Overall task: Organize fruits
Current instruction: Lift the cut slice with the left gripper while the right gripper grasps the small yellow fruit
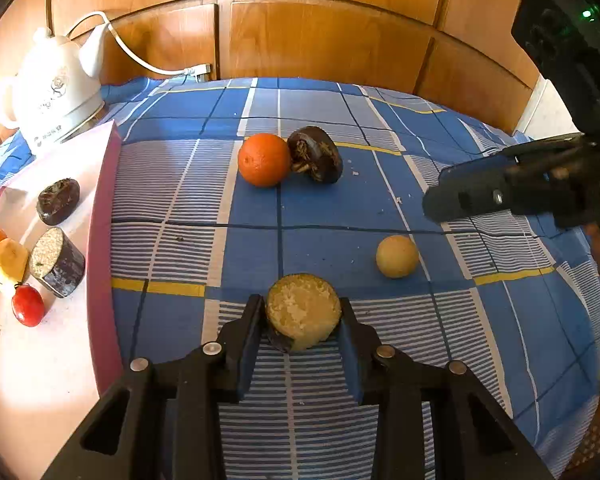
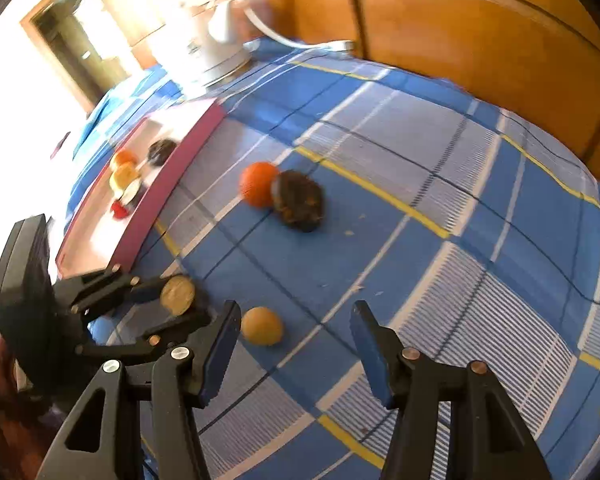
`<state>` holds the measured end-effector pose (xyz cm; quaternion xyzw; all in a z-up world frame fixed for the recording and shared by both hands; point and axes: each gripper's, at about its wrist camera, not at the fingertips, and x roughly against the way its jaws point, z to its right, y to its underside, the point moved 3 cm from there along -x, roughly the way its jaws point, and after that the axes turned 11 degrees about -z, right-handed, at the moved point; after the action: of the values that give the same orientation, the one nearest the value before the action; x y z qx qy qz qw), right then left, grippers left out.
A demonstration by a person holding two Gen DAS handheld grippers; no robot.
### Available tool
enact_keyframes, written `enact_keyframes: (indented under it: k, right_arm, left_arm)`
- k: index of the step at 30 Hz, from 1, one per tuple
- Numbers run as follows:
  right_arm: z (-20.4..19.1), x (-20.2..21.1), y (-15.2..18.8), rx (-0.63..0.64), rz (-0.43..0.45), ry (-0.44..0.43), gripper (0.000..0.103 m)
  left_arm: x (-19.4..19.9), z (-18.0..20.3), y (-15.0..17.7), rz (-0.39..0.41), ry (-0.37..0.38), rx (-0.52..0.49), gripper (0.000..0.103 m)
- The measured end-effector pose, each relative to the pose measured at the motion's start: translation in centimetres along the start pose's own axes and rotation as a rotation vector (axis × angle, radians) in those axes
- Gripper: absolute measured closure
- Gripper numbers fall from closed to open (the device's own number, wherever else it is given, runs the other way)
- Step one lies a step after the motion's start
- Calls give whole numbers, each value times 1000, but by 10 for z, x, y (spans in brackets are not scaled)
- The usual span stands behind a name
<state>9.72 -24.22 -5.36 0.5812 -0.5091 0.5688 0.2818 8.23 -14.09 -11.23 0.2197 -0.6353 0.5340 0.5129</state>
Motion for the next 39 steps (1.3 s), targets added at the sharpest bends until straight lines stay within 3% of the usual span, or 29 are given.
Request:
enact_keyframes:
  k: [7,17,20,25,39]
  right_arm:
    - [-24,-20,7,126,-62,54,45]
    - [-35,-37,7,189,-66,140,46]
    - [-36,-41,6,194,-54,158,53]
    - [-38,-48,5,202,-67,168,76]
    - [-32,-51,-1,147,-73,136,76]
  left_arm:
    - [0,1,2,15,-3,-5,67]
    - [2,3,4,19,-2,2,67]
    - [2,3,4,20,-2,3,67]
    - [2,4,3,20,-10,-2,67]
    - [-1,5,1,11,-32,-14,68]
